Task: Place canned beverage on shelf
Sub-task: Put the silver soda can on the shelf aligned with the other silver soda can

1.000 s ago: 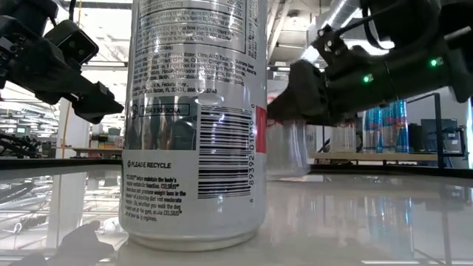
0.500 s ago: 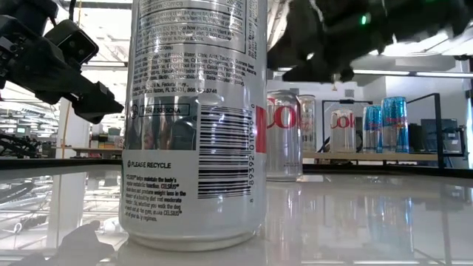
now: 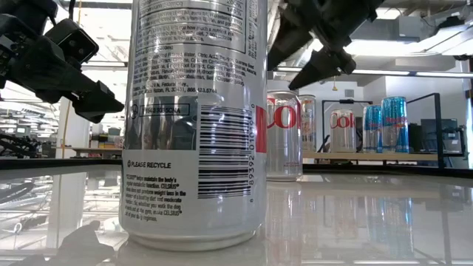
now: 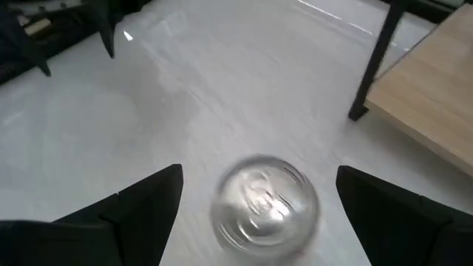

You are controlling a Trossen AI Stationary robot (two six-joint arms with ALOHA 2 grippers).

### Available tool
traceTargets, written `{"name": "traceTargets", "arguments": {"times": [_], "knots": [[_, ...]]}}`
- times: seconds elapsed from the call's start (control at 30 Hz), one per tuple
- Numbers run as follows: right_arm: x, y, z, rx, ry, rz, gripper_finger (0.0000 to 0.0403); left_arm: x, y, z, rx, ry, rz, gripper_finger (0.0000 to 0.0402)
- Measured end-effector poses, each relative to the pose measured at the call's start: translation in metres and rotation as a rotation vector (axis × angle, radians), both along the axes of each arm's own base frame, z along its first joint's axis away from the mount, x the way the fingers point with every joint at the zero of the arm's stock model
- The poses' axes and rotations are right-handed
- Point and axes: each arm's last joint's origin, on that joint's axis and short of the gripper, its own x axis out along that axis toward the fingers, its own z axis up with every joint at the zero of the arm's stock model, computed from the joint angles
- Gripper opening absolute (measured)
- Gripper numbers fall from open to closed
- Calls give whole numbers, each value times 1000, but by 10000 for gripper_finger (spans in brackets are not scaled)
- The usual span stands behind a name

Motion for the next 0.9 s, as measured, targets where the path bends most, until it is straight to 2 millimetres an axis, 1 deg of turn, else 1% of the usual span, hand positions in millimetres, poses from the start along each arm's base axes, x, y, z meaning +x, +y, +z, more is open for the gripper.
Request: {"name": "traceTargets", "arguments": {"times": [0.1, 0.27, 0.4, 0.47, 0.77, 0.9], "knots": [[7, -3, 1, 17, 31, -38, 381, 0, 0, 0, 0, 1, -1, 277], [18, -6, -11, 4, 133, -68, 381, 0, 0, -1, 3, 13, -1, 277], [24, -3, -12, 0, 140, -64, 381, 0, 0, -2, 5, 19, -2, 277], [26, -2, -16, -1, 155, -63, 381, 0, 0, -2, 5, 19, -2, 277], [25, -2, -19, 22, 176, -67, 379, 0, 0, -2, 3, 17, -1, 277], [25, -2, -19, 23, 178, -68, 357, 0, 0, -2, 3, 17, -1, 277]]}}
